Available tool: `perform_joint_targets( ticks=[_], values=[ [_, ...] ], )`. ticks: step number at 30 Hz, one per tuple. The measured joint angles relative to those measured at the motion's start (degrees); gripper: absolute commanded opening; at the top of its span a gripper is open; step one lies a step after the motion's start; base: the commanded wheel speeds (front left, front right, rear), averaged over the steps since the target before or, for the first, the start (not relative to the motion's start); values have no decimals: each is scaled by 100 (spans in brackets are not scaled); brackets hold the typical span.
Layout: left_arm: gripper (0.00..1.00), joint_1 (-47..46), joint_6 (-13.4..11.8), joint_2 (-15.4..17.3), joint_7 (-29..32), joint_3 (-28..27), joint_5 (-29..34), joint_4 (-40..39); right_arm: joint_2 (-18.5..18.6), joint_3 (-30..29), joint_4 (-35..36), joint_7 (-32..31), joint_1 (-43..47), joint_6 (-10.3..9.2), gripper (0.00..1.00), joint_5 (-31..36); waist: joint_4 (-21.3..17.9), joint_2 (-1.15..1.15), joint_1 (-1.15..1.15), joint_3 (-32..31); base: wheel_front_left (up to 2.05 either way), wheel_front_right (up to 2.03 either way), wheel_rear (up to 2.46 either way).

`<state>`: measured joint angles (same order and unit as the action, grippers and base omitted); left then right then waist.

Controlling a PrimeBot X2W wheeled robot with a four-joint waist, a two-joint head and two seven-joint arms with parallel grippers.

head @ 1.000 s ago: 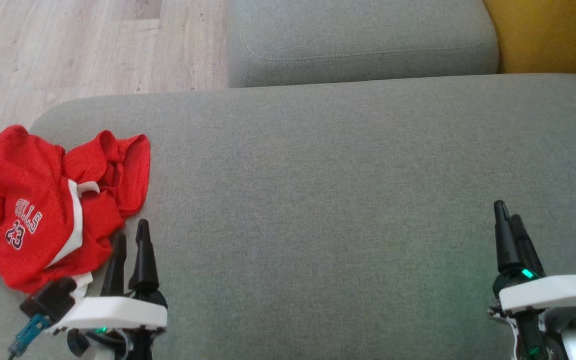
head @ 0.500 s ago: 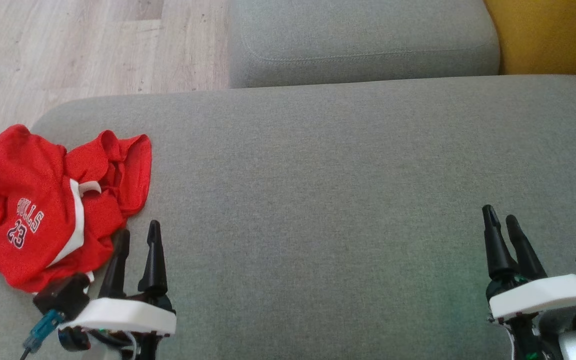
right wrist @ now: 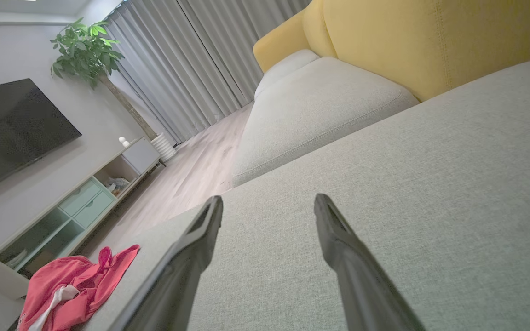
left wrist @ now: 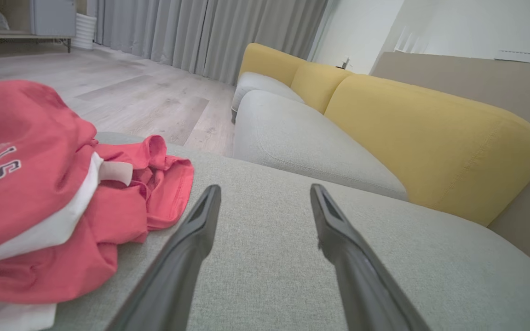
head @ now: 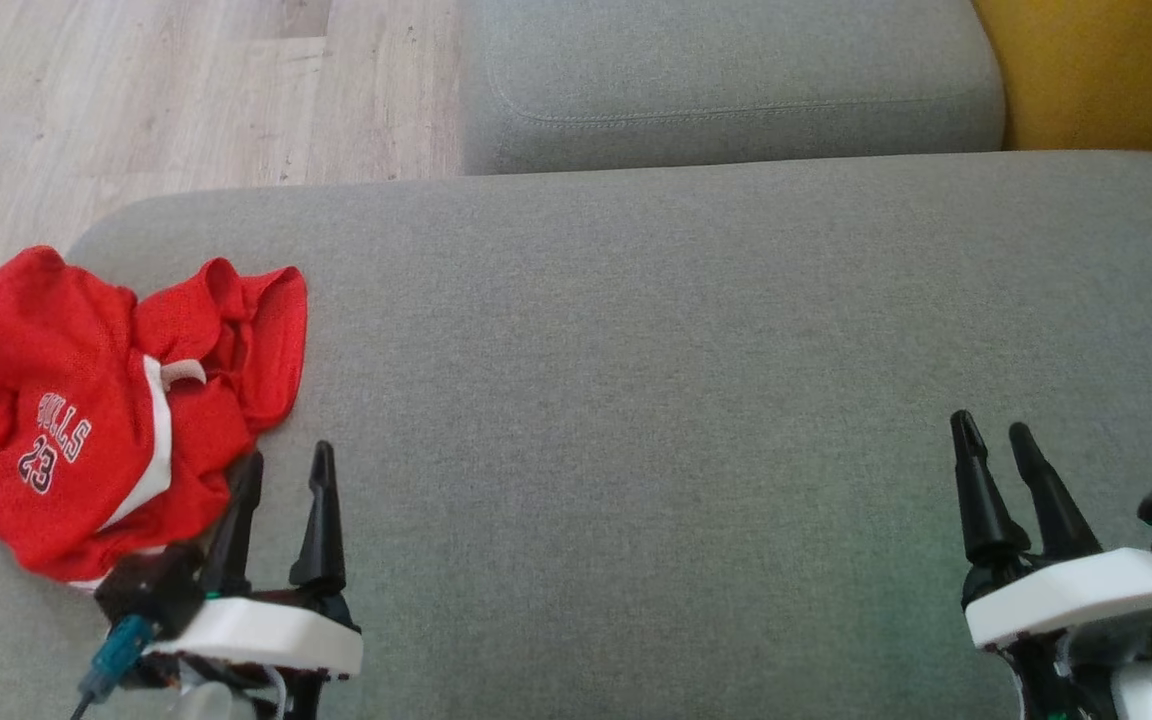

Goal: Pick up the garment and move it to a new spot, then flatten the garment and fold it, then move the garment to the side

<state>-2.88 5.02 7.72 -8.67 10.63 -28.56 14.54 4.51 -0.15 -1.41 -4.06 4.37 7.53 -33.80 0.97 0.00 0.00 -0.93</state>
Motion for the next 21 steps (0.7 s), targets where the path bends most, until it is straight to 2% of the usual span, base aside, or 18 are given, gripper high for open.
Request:
perform_joint_targets(
  ticks=[21],
  values=[
    [100, -32, -153, 74, -302, 194, 1131, 332, -56, 0, 337, -211, 215, 0, 100, 1268, 7, 0, 0, -31, 0, 0, 0]
  ],
)
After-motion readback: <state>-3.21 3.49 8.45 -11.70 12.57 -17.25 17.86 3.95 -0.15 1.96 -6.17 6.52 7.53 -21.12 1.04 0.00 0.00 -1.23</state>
